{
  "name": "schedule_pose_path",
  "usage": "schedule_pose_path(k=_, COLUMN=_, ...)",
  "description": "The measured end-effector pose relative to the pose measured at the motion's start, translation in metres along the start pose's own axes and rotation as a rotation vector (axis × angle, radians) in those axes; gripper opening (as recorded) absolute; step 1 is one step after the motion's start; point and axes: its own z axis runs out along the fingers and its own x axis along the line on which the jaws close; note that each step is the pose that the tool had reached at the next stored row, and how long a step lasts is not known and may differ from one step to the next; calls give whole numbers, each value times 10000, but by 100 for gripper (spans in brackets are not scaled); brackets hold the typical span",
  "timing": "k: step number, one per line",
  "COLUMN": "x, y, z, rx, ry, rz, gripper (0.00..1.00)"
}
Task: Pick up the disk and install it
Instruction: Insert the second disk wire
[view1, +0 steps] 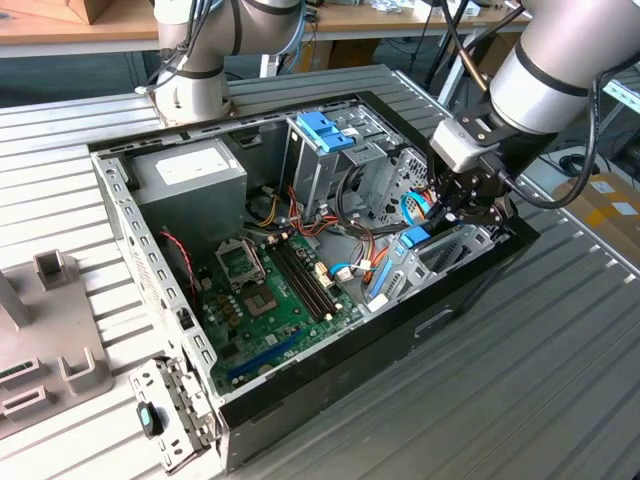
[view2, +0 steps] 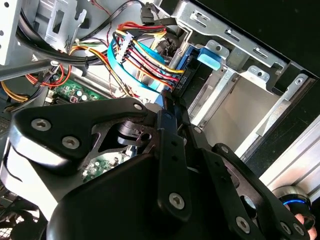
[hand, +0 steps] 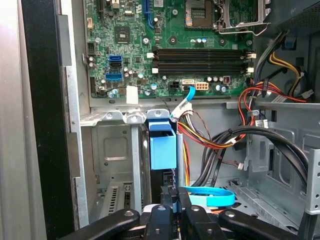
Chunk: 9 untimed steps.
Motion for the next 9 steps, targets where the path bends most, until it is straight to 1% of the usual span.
schedule_pose_path(k=4, x=0, y=0, z=7, rx=2, ry=-14, rz=1, gripper=18)
schedule_pose_path(k=5, x=1, y=1, z=8, rx=2, ry=-13, rz=1, gripper=24)
schedule_pose_path(k=6, x=0, y=0, z=6, rx=1, ry=-9, rz=0, gripper=24)
schedule_pose_path(k=7, x=0, y=0, z=2, rx=1, ry=-2, rz=0, gripper=29)
schedule_pose_path(k=8, x=0, y=0, z=2, rx=1, ry=-2, rz=0, gripper=29)
schedule_pose_path(k=9, x=0, y=0, z=2, rx=0, ry=0, rz=0, gripper=36)
